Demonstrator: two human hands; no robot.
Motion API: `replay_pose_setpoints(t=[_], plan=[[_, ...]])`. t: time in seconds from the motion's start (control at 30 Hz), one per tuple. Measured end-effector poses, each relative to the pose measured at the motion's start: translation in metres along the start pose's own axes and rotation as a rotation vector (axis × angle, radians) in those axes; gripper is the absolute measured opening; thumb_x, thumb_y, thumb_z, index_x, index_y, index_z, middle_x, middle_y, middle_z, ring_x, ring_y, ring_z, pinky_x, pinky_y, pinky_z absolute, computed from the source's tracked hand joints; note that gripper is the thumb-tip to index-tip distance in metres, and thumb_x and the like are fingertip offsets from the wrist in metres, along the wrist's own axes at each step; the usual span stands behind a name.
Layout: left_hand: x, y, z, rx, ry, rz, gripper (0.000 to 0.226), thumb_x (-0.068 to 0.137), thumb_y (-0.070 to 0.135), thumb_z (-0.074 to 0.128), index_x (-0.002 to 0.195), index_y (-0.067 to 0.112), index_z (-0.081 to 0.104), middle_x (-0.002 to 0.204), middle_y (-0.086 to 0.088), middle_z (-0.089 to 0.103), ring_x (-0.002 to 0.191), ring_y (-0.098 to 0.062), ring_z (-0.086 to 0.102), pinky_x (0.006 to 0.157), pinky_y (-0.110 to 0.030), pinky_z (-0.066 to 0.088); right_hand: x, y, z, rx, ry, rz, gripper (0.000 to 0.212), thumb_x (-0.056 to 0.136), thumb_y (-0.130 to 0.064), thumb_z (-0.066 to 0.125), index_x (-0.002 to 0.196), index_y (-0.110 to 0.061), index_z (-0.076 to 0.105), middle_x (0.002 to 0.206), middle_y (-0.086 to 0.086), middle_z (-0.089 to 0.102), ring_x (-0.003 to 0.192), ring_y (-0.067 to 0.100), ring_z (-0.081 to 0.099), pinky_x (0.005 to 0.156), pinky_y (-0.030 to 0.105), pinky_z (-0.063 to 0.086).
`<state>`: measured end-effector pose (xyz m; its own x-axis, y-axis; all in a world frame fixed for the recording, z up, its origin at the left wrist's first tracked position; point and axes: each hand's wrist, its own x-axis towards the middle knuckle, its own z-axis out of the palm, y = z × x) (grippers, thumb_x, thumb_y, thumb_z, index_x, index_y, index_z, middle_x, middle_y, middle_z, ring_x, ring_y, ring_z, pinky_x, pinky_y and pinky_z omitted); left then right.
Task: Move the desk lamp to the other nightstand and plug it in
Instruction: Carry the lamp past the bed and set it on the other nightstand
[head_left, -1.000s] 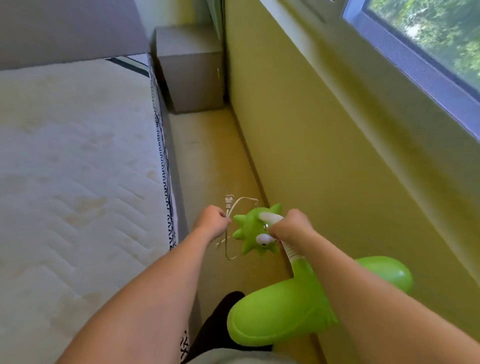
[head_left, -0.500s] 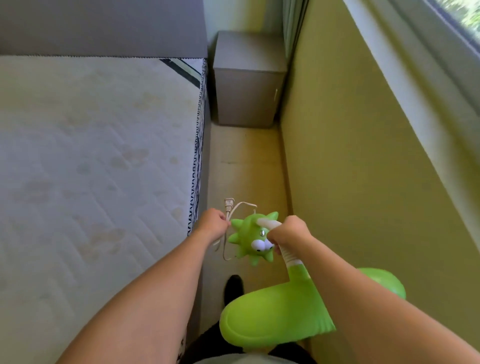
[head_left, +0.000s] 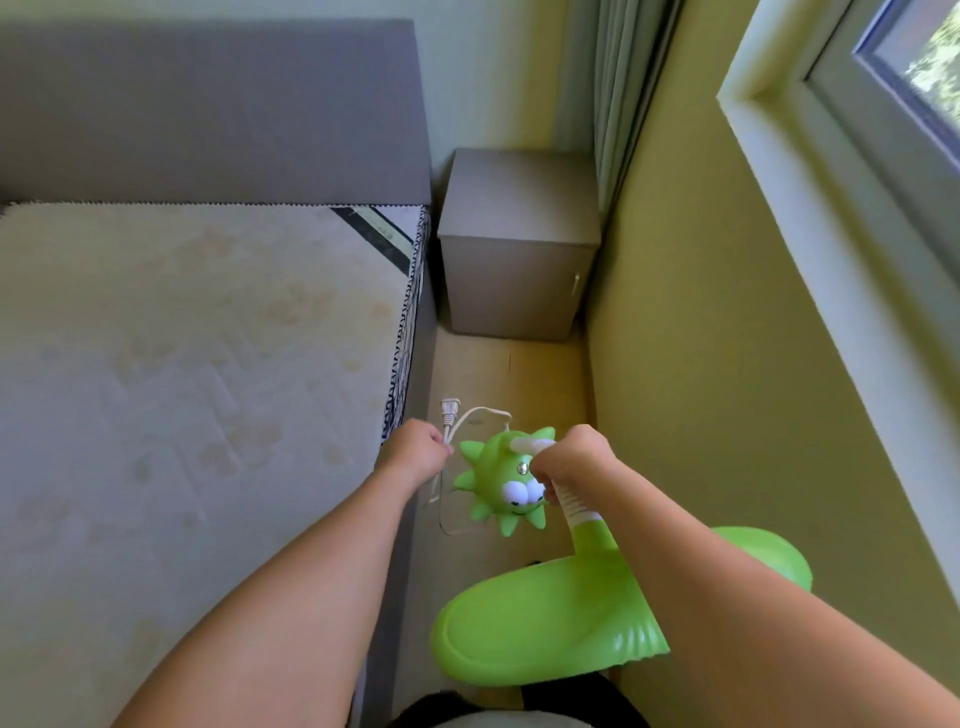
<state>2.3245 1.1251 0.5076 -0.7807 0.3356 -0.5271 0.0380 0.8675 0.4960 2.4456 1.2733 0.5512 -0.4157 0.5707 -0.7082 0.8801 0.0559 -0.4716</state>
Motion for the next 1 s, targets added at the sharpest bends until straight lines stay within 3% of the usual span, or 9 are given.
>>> replay_pose_setpoints(t=[0.13, 0.27, 0.37, 0.47, 0.53, 0.63, 0.77, 0.9, 1.0], plan=[[0.061, 0.062, -0.025, -0.011, 0.025, -0.006, 0.032, 0.082, 0.022, 0.068, 0.055, 0.015, 0.054, 0.072, -0.009, 0.060, 0.074, -0.027, 0.057, 0.071, -0.027, 0.044, 0.053, -0.052, -0.047, -0.058, -0.008, -0.032, 0.020, 0.069, -0.004, 0.060, 0.087, -0.002, 0.051, 0.100, 0.018, 0.068, 0.086, 0.030, 0.070, 0.072, 0.034, 0.056], [0.117, 0.109, -0.043, -0.042, 0.047, -0.007, 0.032, 0.081, 0.024, 0.069, 0.054, 0.015, 0.052, 0.072, -0.006, 0.061, 0.075, -0.027, 0.057, 0.071, -0.027, 0.044, 0.102, -0.104, -0.082, -0.076, -0.012, -0.063, 0.029, 0.071, -0.005, 0.061, 0.100, 0.000, 0.056, 0.099, 0.016, 0.066, 0.075, 0.028, 0.063, 0.067, 0.030, 0.051], [0.167, 0.131, -0.057, -0.050, 0.046, -0.030, 0.035, 0.080, 0.022, 0.069, 0.052, 0.015, 0.050, 0.066, -0.004, 0.057, 0.071, -0.025, 0.055, 0.067, -0.025, 0.041, 0.144, -0.146, -0.101, -0.096, -0.008, -0.072, 0.028, 0.069, -0.006, 0.060, 0.097, -0.001, 0.058, 0.095, 0.014, 0.066, 0.072, 0.027, 0.064, 0.064, 0.028, 0.051], [0.224, 0.155, -0.074, -0.051, 0.029, -0.020, 0.028, 0.081, 0.021, 0.069, 0.057, 0.015, 0.055, 0.072, -0.007, 0.062, 0.073, -0.025, 0.057, 0.069, -0.025, 0.041, 0.188, -0.191, -0.115, -0.143, 0.018, -0.075, 0.010, 0.068, -0.005, 0.060, 0.076, -0.006, 0.054, 0.073, 0.008, 0.064, 0.056, 0.020, 0.060, 0.056, 0.023, 0.050], [0.274, 0.175, -0.092, -0.052, 0.034, 0.008, 0.022, 0.081, 0.021, 0.069, 0.062, 0.015, 0.060, 0.076, -0.010, 0.065, 0.075, -0.026, 0.059, 0.070, -0.025, 0.043, 0.225, -0.229, -0.121, -0.120, 0.028, -0.067, 0.008, 0.067, -0.003, 0.059, 0.068, -0.006, 0.051, 0.065, 0.009, 0.062, 0.056, 0.025, 0.062, 0.061, 0.029, 0.055], [0.342, 0.202, -0.121, -0.018, 0.007, 0.033, 0.025, 0.082, 0.020, 0.067, 0.059, 0.014, 0.059, 0.071, -0.010, 0.062, 0.073, -0.026, 0.059, 0.066, -0.026, 0.042, 0.266, -0.283, -0.131, -0.110, 0.018, -0.040, 0.010, 0.067, -0.004, 0.060, 0.073, -0.006, 0.052, 0.074, 0.010, 0.062, 0.064, 0.027, 0.064, 0.059, 0.026, 0.052], [0.410, 0.237, -0.158, -0.010, 0.020, 0.085, 0.019, 0.081, 0.019, 0.066, 0.071, 0.003, 0.070, 0.075, -0.018, 0.067, 0.074, -0.027, 0.061, 0.069, -0.030, 0.048, 0.312, -0.342, -0.150, -0.020, 0.032, -0.034, 0.015, 0.067, 0.000, 0.059, 0.080, 0.000, 0.053, 0.079, 0.014, 0.057, 0.074, 0.030, 0.064, 0.074, 0.036, 0.056], [0.473, 0.276, -0.184, -0.014, 0.019, 0.102, 0.026, 0.082, 0.020, 0.065, 0.057, 0.011, 0.061, 0.077, -0.020, 0.073, 0.065, -0.028, 0.061, 0.072, -0.032, 0.053, 0.354, -0.395, -0.173, 0.023, 0.036, -0.010, 0.023, 0.067, -0.001, 0.061, 0.089, 0.002, 0.055, 0.096, 0.022, 0.063, 0.094, 0.036, 0.070, 0.087, 0.046, 0.058], [0.516, 0.306, -0.198, -0.025, 0.013, 0.105, 0.027, 0.082, 0.017, 0.064, 0.057, 0.012, 0.058, 0.072, -0.021, 0.070, 0.073, -0.035, 0.069, 0.074, -0.036, 0.056, 0.386, -0.430, -0.191, 0.053, 0.055, -0.019, 0.019, 0.066, -0.001, 0.060, 0.085, -0.001, 0.053, 0.095, 0.021, 0.063, 0.088, 0.033, 0.070, 0.086, 0.047, 0.059]])
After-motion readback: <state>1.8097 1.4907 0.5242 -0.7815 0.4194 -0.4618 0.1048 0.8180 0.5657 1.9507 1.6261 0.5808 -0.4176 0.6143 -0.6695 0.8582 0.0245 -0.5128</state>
